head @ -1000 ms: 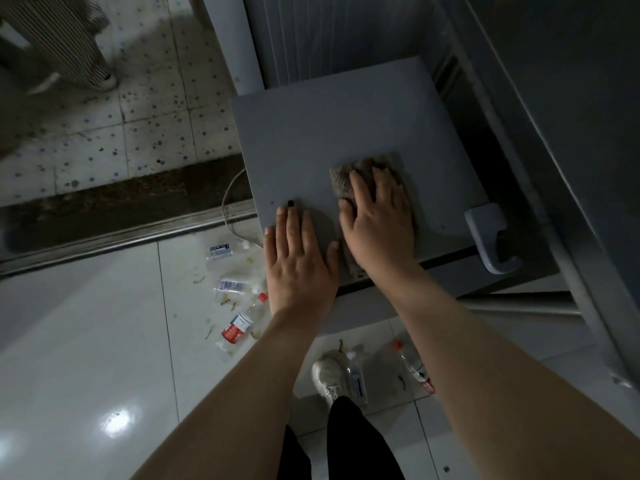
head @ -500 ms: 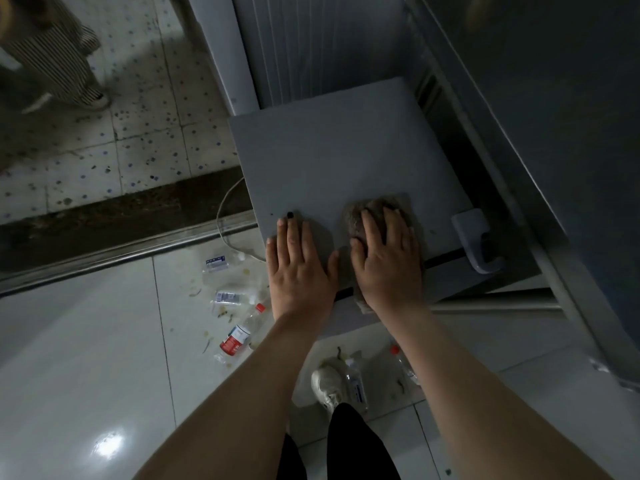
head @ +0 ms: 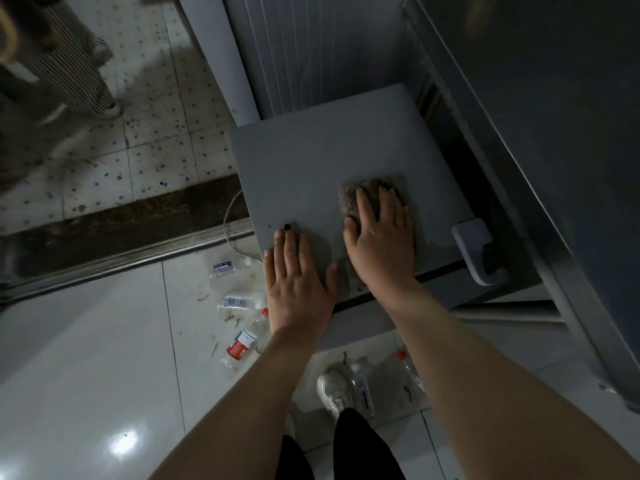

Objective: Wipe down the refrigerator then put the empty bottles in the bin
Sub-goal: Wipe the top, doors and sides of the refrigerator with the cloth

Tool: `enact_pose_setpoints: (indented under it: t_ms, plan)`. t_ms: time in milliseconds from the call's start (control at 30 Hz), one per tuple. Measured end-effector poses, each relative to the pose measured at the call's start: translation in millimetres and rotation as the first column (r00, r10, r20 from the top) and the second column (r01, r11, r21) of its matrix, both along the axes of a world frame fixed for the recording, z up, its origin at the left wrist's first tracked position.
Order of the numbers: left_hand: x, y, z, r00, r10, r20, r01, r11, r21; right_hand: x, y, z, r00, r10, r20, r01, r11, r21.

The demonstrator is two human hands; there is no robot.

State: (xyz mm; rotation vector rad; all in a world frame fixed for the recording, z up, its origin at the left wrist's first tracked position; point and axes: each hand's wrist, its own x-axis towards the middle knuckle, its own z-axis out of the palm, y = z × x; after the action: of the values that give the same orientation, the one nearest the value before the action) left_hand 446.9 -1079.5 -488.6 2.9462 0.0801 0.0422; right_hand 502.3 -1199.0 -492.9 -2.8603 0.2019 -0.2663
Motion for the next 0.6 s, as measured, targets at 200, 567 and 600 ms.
enact_pose_setpoints:
  t_ms: [200, 567, 600]
  plan:
    - [-2.1, 1.6, 1.7, 1.000, -0.019, -0.013, 0.019, 1.000, 0.003, -31.9, 4.0, 0.3, 0.999, -0.023, 0.032, 0.023, 1.000, 0.020]
    - [-2.2, 3.6, 1.9, 0.999, -0.031, -0.033, 0.030, 0.999, -0.031, -46.1, -5.6, -4.3, 0.993, 0.073, 0.091, -0.066, 0.995, -0.070]
    - [-2.4, 3.6, 1.9, 0.999, -0.031, -0.033, 0.030, 0.999, -0.032, -40.1, -6.7, -3.9, 0.994, 0.072, 0.082, -0.066, 0.996, -0.063]
